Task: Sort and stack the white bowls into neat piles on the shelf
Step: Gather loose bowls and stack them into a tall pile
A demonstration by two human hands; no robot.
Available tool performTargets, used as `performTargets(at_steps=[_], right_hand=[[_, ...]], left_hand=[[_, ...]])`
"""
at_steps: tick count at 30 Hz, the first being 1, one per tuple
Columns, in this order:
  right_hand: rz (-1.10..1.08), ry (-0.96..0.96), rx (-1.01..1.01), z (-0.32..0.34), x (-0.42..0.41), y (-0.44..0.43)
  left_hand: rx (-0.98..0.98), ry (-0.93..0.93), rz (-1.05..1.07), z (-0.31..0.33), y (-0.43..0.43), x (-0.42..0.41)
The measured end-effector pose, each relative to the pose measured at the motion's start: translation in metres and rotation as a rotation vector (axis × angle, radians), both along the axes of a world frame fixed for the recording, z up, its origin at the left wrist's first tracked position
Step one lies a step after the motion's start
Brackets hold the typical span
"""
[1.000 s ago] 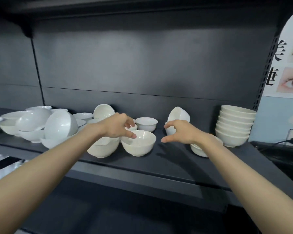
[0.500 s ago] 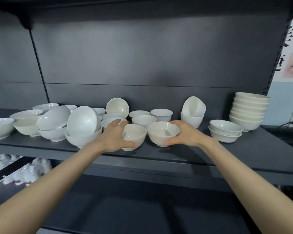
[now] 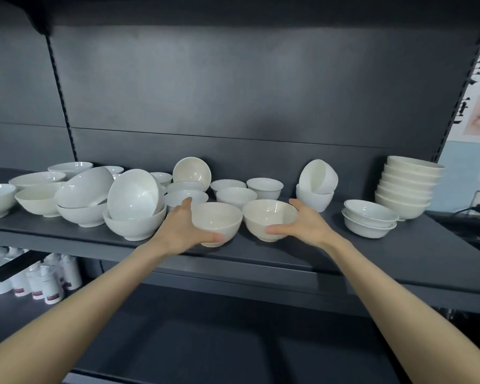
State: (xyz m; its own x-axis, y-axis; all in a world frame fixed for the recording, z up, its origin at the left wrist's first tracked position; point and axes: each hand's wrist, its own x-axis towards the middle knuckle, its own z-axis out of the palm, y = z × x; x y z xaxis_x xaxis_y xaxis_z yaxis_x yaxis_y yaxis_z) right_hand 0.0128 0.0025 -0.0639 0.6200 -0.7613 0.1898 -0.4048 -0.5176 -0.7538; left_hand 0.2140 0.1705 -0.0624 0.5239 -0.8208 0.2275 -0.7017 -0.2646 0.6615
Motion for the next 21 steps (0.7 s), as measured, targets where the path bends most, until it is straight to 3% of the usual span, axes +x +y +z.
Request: performTargets(at_steps=[14,21], right_hand=[[-0.152,-0.178,-0.049,0.026,-0.056,-0.026],[-0.022,-0.17,0.003,0.037,-0.041,-0.02]], left_hand=[[-0.109,0.21,-0.186,-0.018,-0.051,-0.04],[-0.109,0.371,-0.228,-0.032,-0.079,-0.049]])
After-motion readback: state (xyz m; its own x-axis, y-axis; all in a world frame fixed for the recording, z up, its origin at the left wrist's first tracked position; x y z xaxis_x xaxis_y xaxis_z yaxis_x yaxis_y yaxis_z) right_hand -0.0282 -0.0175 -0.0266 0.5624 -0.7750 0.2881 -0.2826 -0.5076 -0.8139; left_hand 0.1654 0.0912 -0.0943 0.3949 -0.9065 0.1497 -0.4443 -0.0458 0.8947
